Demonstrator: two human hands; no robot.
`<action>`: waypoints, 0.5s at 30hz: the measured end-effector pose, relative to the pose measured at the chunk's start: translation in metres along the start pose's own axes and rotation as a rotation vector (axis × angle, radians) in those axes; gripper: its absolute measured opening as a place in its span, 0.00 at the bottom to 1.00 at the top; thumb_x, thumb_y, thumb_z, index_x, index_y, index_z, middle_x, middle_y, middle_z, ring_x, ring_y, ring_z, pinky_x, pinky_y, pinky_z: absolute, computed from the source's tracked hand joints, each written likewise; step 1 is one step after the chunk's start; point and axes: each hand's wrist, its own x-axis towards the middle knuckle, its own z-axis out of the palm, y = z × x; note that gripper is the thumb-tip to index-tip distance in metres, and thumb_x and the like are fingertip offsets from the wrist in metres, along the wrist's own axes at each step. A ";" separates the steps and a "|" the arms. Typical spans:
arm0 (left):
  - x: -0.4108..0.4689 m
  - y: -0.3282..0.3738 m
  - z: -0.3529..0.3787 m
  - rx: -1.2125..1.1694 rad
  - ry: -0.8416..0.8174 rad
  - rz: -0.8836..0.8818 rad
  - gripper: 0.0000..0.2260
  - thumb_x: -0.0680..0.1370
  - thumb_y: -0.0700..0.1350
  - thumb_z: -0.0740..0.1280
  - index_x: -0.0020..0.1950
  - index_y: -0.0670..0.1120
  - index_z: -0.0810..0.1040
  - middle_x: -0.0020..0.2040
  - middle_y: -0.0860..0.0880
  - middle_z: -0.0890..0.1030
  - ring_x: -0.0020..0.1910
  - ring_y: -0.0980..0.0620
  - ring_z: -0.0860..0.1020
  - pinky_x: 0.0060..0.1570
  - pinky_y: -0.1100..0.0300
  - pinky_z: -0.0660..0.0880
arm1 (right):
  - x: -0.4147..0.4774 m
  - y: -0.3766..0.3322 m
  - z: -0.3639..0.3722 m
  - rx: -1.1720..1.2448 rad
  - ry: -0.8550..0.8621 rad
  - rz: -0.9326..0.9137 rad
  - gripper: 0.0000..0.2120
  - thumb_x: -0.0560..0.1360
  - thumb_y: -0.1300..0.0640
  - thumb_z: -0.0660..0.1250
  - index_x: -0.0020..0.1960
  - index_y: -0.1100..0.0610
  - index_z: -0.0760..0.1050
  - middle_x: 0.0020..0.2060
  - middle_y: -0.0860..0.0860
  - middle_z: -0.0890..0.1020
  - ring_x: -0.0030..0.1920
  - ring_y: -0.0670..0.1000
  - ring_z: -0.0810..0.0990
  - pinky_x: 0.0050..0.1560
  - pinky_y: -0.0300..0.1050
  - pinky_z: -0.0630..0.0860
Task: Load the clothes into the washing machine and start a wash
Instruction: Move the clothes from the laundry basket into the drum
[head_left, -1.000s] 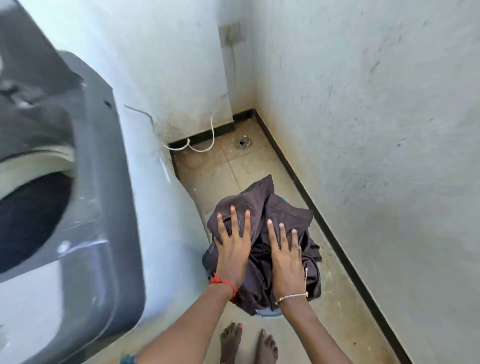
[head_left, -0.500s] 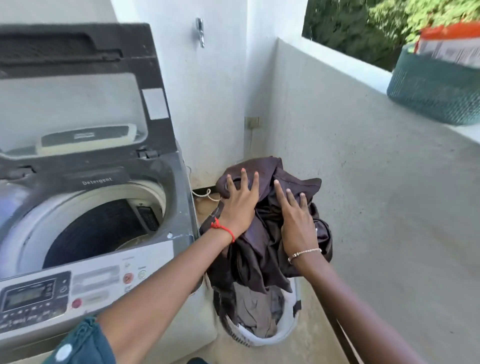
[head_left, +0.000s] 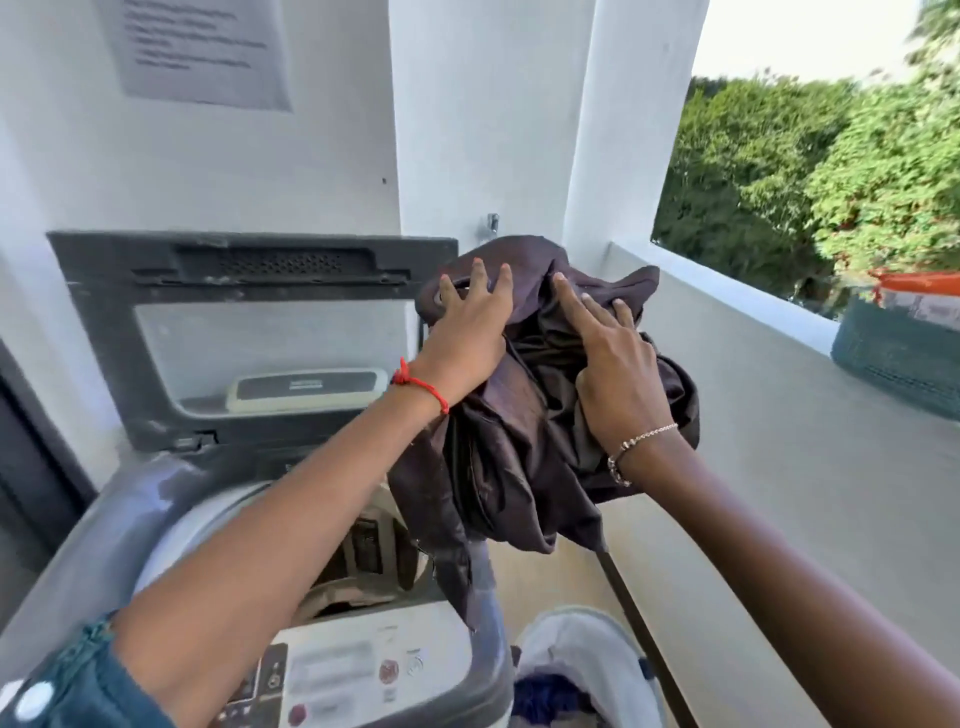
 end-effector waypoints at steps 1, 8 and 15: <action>0.003 -0.013 -0.016 0.024 0.022 -0.016 0.33 0.76 0.27 0.52 0.77 0.45 0.46 0.77 0.40 0.45 0.72 0.28 0.46 0.70 0.40 0.54 | 0.010 -0.014 0.000 0.023 0.027 -0.025 0.44 0.66 0.76 0.52 0.76 0.47 0.49 0.73 0.53 0.63 0.72 0.64 0.58 0.69 0.53 0.61; -0.014 -0.120 -0.067 0.158 0.103 -0.138 0.32 0.76 0.28 0.53 0.77 0.44 0.46 0.77 0.40 0.45 0.72 0.28 0.46 0.68 0.43 0.59 | 0.050 -0.113 0.050 0.176 0.026 -0.159 0.46 0.63 0.77 0.51 0.75 0.46 0.50 0.73 0.54 0.64 0.73 0.63 0.57 0.71 0.55 0.60; -0.073 -0.222 0.010 0.097 -0.082 -0.323 0.31 0.78 0.29 0.51 0.77 0.46 0.42 0.77 0.43 0.42 0.74 0.31 0.41 0.65 0.40 0.65 | 0.018 -0.170 0.155 0.257 -0.260 -0.196 0.40 0.71 0.75 0.51 0.76 0.47 0.48 0.74 0.55 0.60 0.75 0.62 0.51 0.70 0.54 0.59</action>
